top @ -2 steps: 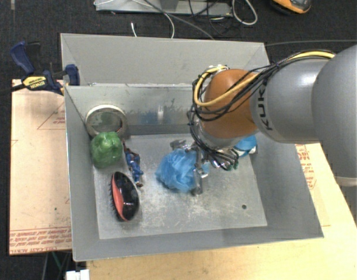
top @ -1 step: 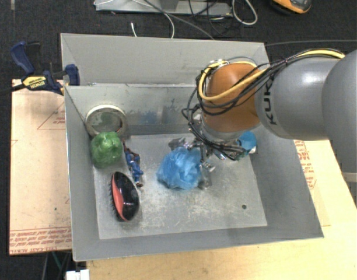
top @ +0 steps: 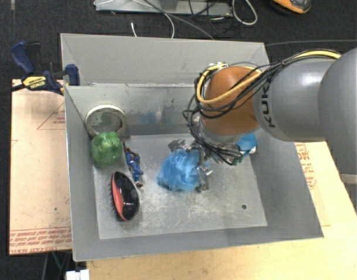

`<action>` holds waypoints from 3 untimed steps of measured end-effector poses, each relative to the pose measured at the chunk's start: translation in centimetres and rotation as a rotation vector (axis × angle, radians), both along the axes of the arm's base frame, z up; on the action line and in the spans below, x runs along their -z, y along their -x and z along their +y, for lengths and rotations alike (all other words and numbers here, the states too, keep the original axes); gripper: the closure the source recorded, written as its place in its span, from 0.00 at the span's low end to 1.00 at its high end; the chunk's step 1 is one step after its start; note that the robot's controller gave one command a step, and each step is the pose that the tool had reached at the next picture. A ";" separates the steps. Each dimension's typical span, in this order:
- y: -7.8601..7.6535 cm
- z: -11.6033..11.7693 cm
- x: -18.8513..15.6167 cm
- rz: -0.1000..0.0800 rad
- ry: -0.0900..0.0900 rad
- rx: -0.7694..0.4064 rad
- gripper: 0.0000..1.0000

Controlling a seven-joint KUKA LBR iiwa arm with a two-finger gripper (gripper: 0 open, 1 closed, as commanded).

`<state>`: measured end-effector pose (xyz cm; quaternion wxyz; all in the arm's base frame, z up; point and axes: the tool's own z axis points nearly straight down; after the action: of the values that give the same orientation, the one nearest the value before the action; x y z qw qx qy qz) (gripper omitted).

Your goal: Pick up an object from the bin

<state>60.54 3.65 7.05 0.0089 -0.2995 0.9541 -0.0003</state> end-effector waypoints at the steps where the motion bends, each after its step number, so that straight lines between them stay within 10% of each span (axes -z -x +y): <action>1: 0.2 0.2 -0.6 -0.003 0.001 -0.038 0.00; 3: -0.7 -0.6 -1.6 -0.007 0.005 -0.374 0.00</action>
Offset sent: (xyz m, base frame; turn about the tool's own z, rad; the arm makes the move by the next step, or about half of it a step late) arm -0.0028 -0.0064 -0.0004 0.1005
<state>61.26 3.09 8.63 0.0114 -0.4717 0.8817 -0.0021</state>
